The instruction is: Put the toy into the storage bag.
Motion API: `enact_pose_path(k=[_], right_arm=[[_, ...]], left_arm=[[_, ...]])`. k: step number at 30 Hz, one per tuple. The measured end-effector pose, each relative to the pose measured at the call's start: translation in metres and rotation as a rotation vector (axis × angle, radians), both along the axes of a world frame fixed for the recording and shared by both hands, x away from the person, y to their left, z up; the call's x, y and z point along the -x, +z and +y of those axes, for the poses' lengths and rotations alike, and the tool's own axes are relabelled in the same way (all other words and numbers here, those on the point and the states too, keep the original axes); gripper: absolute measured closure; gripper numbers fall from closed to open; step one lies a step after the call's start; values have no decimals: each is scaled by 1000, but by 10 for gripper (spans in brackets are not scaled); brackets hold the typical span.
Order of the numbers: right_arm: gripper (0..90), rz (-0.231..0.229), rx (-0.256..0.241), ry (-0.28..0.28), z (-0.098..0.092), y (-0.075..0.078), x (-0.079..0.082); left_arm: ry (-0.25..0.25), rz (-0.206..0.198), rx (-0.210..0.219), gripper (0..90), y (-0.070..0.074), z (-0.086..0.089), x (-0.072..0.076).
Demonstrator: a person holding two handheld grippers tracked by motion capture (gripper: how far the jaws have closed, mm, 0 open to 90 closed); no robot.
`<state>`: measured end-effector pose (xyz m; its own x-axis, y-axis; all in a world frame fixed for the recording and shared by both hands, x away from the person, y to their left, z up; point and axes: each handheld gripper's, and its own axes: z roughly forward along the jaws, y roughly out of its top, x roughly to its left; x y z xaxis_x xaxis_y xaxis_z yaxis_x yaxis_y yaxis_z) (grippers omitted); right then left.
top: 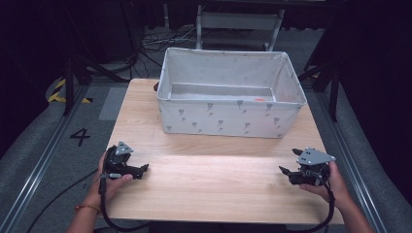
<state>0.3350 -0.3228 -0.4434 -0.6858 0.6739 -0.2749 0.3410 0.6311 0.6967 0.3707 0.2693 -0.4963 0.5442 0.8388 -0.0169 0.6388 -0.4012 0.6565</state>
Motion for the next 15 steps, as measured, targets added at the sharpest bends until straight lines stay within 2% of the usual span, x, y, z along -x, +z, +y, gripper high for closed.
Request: enact_pose_path(k=[4,6,11,13,14,15], right_arm=[[237,26,-20,-31,-12,-15,3],[240,48,-57,-46,-19,-22,4],[246,113,-110,-94,-36,-40,7],[265,143,-146,-137,-45,-47,8],[265,143,-146,-137,-45,-47,8],[261,167,-188,-160,-51,-52,8]], left_arm=[[0,1,0,5,0,0,0],[1,-1,0,5,0,0,0],[0,0,0,5,0,0,0],[3,1,1,5,0,0,0],[3,1,1,5,0,0,0],[4,1,1,5,0,0,0]])
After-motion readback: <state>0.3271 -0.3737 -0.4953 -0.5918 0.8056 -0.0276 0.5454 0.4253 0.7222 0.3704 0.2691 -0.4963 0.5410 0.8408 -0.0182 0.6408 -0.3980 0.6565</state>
